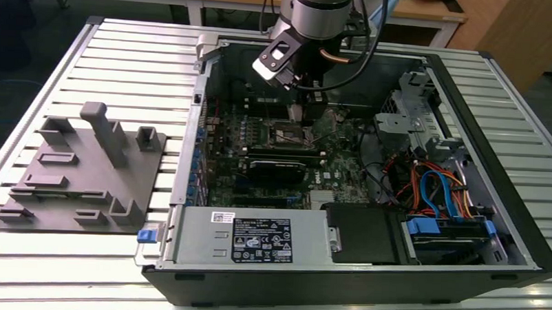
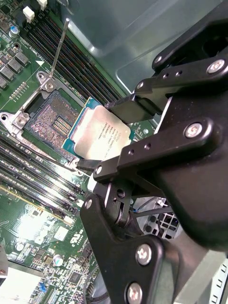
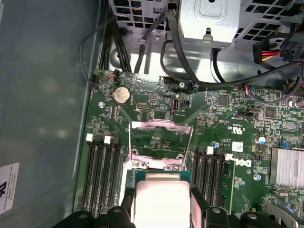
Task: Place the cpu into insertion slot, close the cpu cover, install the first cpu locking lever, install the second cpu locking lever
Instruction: 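Place the cpu into insertion slot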
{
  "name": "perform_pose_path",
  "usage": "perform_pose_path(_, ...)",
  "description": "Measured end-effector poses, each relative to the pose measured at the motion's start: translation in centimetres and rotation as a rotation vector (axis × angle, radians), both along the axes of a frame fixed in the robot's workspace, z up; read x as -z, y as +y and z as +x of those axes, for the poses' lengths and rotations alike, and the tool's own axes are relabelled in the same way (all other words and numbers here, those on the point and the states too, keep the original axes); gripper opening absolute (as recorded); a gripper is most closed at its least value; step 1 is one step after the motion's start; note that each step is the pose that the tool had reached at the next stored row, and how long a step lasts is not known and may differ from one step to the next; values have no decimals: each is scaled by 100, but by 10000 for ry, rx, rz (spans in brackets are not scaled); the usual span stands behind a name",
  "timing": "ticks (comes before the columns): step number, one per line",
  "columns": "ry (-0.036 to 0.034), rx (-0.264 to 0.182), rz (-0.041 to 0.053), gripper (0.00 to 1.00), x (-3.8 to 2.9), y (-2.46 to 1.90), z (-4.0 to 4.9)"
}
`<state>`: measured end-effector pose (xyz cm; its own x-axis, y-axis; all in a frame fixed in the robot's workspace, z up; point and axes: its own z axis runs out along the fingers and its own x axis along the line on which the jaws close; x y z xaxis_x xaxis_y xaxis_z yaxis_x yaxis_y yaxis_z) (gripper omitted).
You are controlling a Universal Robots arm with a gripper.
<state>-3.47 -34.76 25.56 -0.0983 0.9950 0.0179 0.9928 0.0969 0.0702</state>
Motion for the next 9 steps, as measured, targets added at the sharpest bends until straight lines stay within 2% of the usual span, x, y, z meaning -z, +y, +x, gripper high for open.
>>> perform_pose_path(5,-1,0,1,54,2,1,0)
perform_pose_path(9,-1,138,2,54,35,15,-1)
